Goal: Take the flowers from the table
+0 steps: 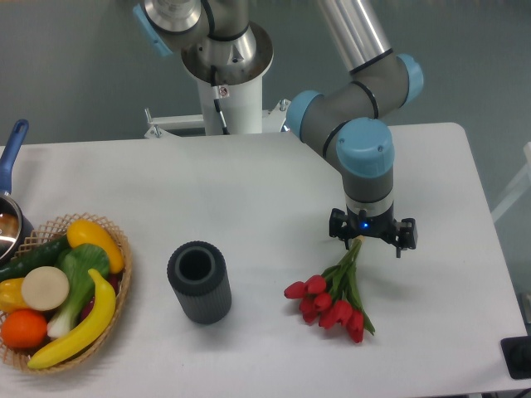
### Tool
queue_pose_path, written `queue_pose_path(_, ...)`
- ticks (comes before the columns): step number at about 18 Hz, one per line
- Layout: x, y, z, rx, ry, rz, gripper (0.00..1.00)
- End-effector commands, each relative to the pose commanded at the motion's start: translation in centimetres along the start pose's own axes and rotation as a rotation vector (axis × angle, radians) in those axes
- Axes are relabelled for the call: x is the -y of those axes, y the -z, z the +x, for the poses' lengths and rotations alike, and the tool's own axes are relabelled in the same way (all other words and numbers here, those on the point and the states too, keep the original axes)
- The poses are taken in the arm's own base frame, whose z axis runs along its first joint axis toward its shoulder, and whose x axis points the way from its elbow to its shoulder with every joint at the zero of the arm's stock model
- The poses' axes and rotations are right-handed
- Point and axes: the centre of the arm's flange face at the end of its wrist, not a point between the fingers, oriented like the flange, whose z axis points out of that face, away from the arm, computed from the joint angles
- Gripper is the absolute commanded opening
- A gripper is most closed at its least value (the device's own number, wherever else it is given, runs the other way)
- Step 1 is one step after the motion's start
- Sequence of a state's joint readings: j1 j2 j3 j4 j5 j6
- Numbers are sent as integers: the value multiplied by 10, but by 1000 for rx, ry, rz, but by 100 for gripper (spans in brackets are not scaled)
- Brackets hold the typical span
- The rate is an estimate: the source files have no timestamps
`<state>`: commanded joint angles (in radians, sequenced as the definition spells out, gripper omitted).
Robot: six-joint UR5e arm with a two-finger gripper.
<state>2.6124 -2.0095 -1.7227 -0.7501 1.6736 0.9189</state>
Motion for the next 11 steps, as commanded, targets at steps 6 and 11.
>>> queue_pose_path(6, 4, -29, 15, -36, -21, -25, 100)
queue_pose_path(11, 8, -39, 22, -52, -34, -33, 100)
